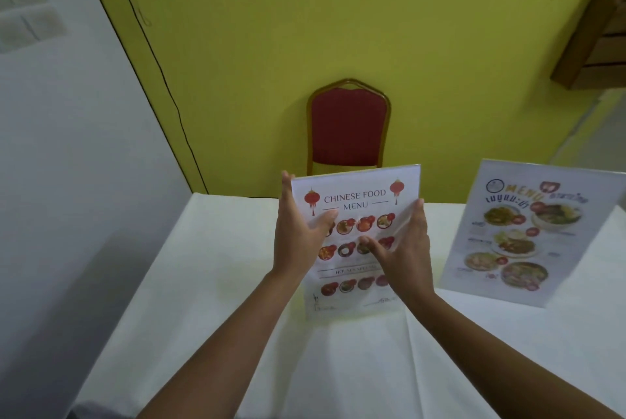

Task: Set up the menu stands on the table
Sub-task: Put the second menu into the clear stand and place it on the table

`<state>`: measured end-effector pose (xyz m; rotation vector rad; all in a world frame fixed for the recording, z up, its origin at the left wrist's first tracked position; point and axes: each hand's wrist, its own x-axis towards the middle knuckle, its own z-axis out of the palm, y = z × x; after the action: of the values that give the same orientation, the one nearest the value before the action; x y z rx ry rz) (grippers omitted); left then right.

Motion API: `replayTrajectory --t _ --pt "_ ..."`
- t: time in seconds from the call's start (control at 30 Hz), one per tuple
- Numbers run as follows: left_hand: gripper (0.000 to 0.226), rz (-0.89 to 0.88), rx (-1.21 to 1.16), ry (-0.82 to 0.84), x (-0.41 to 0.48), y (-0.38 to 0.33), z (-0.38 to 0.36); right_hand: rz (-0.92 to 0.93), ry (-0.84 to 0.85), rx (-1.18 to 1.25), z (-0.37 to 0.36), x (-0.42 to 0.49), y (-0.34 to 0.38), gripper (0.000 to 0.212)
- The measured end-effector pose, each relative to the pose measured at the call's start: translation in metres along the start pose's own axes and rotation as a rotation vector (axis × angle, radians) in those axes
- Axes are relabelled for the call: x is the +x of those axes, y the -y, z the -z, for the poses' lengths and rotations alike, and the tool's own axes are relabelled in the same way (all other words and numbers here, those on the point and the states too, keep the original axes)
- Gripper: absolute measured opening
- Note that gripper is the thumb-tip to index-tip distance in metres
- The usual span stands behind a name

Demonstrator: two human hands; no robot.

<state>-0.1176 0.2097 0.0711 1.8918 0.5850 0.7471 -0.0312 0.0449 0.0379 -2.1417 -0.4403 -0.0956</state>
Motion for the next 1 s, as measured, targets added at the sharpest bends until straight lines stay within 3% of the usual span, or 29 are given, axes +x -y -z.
replayTrajectory --t 0.23,0.33,0.47,0.63,0.9,1.0 --pt "0.091 0.057 -0.081 -0.017 -0.025 0.012 -0.014 -0.039 -0.04 0.093 -0.003 -0.013 -0.019 0.12" --pt "0.085 0.16 -0.102 -0.045 -0.05 0.024 -0.026 -0.095 0.006 0.157 -0.003 -0.019 -0.026 0.117" --pt "0.083 0.279 -0.171 -0.077 -0.083 0.04 -0.042 -0.133 0.061 0.247 -0.002 -0.033 -0.038 0.095" --pt "0.077 0.254 -0.143 -0.059 -0.072 0.036 -0.044 -0.182 0.007 0.212 -0.003 -0.034 -0.043 0.08" --pt "0.075 0.254 -0.08 -0.04 -0.058 0.039 -0.052 -0.196 0.087 0.221 0.002 -0.023 -0.059 0.075" --pt "0.089 0.29 -0.061 -0.04 -0.065 0.042 -0.054 -0.21 0.119 0.261 0.004 -0.023 -0.061 0.082"
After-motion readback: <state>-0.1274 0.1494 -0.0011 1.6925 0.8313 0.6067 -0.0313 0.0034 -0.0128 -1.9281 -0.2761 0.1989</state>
